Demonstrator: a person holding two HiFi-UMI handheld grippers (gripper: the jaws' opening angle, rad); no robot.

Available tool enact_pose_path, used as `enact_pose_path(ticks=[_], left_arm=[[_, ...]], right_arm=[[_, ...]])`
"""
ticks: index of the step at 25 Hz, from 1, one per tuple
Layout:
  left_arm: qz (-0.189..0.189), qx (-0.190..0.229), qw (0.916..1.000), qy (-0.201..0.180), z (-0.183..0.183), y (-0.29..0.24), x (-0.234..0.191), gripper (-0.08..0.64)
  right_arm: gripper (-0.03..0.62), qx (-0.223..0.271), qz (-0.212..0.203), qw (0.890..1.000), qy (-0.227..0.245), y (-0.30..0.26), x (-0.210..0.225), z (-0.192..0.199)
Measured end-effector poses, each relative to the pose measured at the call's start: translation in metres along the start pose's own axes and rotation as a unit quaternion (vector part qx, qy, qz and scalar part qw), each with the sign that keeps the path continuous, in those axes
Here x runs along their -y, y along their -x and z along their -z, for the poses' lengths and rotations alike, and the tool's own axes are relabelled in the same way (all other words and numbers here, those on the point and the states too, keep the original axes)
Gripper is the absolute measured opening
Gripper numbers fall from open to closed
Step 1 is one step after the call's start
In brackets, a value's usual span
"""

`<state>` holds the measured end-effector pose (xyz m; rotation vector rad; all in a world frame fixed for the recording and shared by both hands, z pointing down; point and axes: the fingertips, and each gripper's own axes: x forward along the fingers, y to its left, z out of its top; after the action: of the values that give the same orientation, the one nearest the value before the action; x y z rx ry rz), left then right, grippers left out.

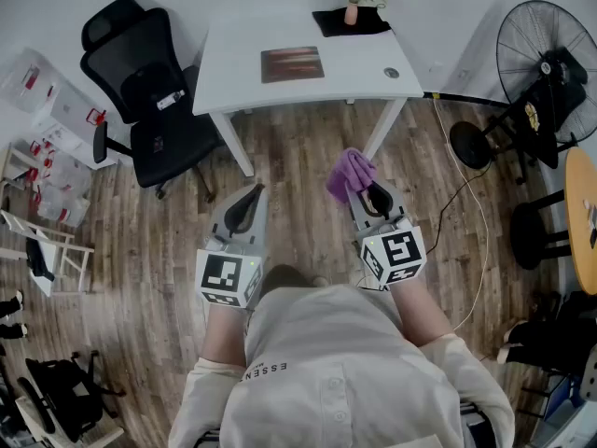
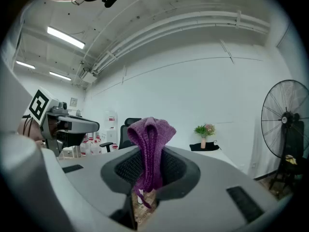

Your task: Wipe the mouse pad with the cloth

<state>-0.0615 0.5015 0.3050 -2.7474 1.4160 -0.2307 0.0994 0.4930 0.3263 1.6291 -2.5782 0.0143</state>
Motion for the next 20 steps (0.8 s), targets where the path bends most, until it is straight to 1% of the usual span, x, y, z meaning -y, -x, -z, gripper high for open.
enact_pose_path(ticks=[3, 6, 10, 15, 20], left_arm=[[-0.001, 0.002, 1.0000, 0.004, 0.000, 0.000, 0.001, 0.002], [-0.002, -0.003, 1.0000, -0.001, 0.003, -0.001, 0.004, 0.002], [0.005, -0.004, 1.0000, 0.001, 0.006, -0.006, 0.009, 0.002], [0.004, -0.013, 0.9999, 0.001, 0.011, -0.014, 0.011, 0.002], [-0.004, -0.023, 0.9997, 0.004, 0.017, -0.026, 0.001, 0.002]], right_arm=[[0.092, -0.001, -0.002, 1.000, 0.000, 0.001, -0.001, 0.002], [0.092, 0.001, -0.003, 1.000, -0.003, 0.003, 0.001, 0.003], [0.092, 0.003, 0.001, 1.000, -0.017, 0.006, 0.007, 0.007], [0.092, -0.003, 0.008, 1.000, -0.030, 0.006, 0.016, 0.015], [0.092, -0.011, 0.007, 1.000, -0.024, -0.009, 0.023, 0.017]])
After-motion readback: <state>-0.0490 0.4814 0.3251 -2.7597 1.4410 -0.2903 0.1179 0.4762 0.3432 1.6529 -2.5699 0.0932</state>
